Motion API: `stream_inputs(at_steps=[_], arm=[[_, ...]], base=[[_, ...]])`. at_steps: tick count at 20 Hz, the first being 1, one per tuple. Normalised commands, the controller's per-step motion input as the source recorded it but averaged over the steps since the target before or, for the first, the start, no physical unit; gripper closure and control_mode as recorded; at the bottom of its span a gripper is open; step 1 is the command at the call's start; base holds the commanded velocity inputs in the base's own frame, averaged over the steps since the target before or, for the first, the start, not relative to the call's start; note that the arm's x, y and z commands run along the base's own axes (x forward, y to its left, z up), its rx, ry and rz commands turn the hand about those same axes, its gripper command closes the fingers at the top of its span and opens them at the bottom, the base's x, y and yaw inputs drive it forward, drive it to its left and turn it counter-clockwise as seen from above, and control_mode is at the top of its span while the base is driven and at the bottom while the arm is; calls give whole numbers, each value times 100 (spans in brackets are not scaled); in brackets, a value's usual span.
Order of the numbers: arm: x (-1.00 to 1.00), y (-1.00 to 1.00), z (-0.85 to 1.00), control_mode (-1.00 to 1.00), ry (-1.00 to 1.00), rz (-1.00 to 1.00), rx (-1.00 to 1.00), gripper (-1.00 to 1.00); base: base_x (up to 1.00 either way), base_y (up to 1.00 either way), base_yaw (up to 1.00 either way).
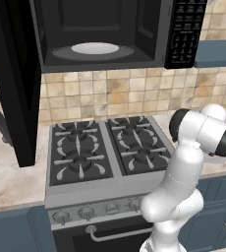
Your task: Pick the potato from the counter and place it in the microwave.
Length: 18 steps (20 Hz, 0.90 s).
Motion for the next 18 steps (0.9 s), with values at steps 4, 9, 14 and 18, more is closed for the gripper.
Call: stream_inputs(at_steps=[4,9,14,18], arm=[[11,-19,-22,-100,0,5,0,-100],[6,-14,-16,-100,0,6,0,-100],[11,-10,-15,-100,0,8,0,-100],[18,-2,-11,-100,0,9,0,100]], base=[[0,0,0],[0,0,0],[0,0,0],[0,0,0]])
